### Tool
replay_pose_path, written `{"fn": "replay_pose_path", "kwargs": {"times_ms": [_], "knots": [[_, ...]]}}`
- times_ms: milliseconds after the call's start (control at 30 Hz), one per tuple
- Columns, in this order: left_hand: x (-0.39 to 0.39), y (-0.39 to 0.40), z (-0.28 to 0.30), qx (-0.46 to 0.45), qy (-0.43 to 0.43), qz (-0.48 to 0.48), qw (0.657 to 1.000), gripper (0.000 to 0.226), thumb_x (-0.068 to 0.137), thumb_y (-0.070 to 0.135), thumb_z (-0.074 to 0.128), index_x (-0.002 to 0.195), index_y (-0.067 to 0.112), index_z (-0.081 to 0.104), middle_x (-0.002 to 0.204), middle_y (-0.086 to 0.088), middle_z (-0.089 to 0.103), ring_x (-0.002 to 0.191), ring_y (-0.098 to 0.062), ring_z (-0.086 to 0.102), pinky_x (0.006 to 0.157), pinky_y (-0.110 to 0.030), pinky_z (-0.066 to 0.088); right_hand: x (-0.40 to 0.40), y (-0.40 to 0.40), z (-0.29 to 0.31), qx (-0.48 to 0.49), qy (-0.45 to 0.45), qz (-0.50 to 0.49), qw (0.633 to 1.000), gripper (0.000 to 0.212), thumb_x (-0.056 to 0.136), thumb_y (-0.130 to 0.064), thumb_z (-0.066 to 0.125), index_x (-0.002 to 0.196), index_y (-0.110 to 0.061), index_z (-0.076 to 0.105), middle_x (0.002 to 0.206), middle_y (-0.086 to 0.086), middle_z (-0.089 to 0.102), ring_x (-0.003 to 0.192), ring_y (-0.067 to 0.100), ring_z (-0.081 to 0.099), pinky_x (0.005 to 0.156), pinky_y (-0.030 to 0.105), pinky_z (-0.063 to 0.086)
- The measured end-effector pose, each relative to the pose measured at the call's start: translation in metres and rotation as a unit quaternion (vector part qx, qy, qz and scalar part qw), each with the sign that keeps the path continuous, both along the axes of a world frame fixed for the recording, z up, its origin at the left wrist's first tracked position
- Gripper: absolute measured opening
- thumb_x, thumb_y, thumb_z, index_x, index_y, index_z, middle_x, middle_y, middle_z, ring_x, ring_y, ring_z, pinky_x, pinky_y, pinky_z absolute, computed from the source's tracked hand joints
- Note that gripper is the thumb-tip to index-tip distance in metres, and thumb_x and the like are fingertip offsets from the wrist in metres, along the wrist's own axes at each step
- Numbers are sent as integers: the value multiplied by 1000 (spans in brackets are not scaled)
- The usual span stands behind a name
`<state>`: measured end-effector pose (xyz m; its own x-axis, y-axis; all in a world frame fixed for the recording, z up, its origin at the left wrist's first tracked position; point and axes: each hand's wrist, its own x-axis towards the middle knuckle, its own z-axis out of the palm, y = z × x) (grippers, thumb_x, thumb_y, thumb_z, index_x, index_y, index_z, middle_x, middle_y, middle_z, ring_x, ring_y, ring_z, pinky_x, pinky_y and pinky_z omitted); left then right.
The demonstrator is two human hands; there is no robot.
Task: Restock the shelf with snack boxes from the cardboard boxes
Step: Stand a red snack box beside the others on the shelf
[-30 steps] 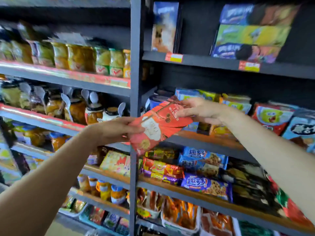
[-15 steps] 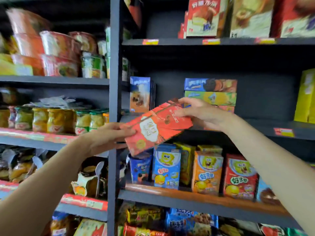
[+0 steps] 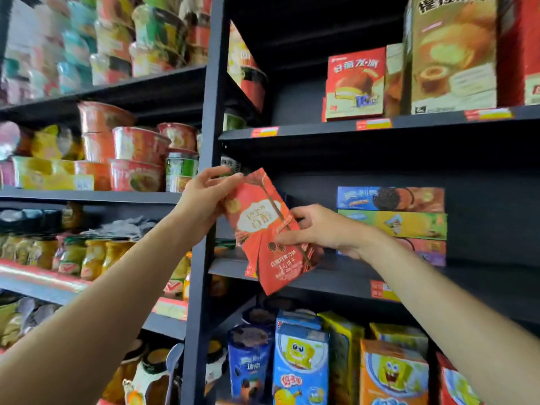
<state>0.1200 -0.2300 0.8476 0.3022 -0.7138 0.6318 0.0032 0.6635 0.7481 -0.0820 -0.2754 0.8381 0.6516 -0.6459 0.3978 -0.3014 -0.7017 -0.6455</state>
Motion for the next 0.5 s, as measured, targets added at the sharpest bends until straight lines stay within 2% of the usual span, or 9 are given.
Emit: {"fn": "replay_pose_path", "kwargs": {"times_ms": [33, 67, 133, 233, 333, 400, 500], "knots": [[1, -2, 0, 4, 18, -13, 1000, 30, 85, 21, 65, 111, 13, 54, 91, -3, 62, 67, -8, 63, 55, -19, 51, -2, -6, 0, 1, -22, -10, 1000, 42, 76, -26, 76, 111, -8, 61, 108, 19, 68, 107, 46, 57, 90, 62, 45], [1, -5, -2, 21, 21, -33, 999, 31, 86, 22, 64, 113, 12, 53, 99, -6, 61, 75, -11, 65, 58, -19, 53, -4, -11, -1, 1, -48, -18, 999, 39, 78, -26, 75, 110, -10, 61, 106, 15, 70, 106, 43, 60, 86, 55, 50], [-1, -12, -12, 78, -38, -55, 995, 27, 86, 24, 64, 110, 11, 58, 106, -11, 63, 88, -18, 65, 68, -24, 56, -6, -21, -2, 15, -100, -29, 994, 32, 80, -26, 72, 108, -18, 61, 103, 7, 72, 103, 33, 65, 79, 46, 51], [-9, -20, -26, 123, -147, -29, 981, 13, 89, 23, 60, 97, 14, 65, 85, -5, 65, 80, -14, 62, 73, -22, 53, -8, -31, -5, 48, -139, -41, 988, 25, 83, -25, 70, 105, -24, 60, 103, 5, 71, 97, 24, 66, 81, 42, 52], [-11, -30, -30, 119, -155, -33, 980, 18, 91, 20, 57, 106, 12, 65, 88, -4, 66, 77, -11, 62, 71, -18, 53, -8, -37, -8, 63, -158, -56, 984, 15, 85, -21, 68, 97, -22, 59, 103, 8, 69, 85, 18, 65, 64, 28, 51], [-9, -35, -30, 125, -167, -24, 978, 23, 92, 15, 57, 113, 10, 62, 99, -8, 67, 85, -14, 63, 72, -19, 54, -7, -43, -10, 67, -171, -71, 980, 15, 85, -18, 68, 99, -16, 61, 102, 11, 69, 77, 18, 63, 53, 22, 49], [-10, -46, -30, 139, -206, -3, 969, 34, 90, 5, 57, 124, 7, 56, 114, -14, 65, 93, -19, 64, 76, -22, 55, -3, -52, -9, 80, -160, -98, 979, 21, 86, -13, 66, 105, -8, 59, 98, 9, 68, 74, 17, 65, 55, 24, 55]]}}
